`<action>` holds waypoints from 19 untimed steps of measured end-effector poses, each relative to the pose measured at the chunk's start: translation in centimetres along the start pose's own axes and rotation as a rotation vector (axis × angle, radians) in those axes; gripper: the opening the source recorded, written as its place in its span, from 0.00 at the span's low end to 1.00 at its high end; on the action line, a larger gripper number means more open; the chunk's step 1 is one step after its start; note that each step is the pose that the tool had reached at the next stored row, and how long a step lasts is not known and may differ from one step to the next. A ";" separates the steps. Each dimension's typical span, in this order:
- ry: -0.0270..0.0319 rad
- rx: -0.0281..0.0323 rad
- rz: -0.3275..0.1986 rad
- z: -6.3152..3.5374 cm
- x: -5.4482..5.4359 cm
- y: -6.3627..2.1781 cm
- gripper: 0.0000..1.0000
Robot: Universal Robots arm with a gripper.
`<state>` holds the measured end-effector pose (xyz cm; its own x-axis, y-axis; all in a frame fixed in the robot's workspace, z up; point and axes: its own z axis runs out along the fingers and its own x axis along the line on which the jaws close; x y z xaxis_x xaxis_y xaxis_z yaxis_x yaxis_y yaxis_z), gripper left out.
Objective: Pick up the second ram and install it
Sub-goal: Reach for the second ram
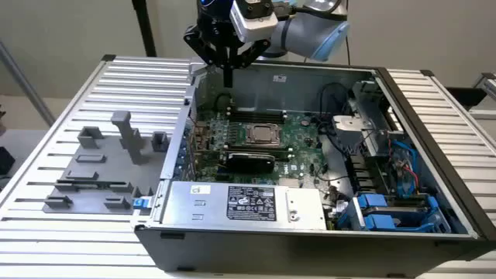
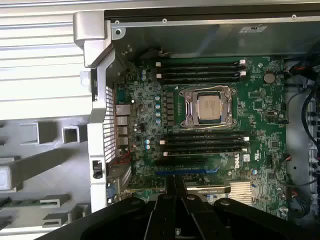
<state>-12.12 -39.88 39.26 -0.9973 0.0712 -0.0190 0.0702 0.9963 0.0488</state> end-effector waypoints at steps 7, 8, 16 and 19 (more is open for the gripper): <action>0.0000 0.0000 0.000 0.00 0.0 0.00 0.00; 0.0000 0.0000 0.000 0.00 0.0 0.00 0.00; 0.0000 0.0000 0.000 -0.03 1.0 -0.20 0.00; -0.0001 0.0000 0.000 -0.07 2.4 -0.52 0.00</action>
<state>-14.55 -40.23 39.26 -0.9973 0.0711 -0.0190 0.0701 0.9963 0.0488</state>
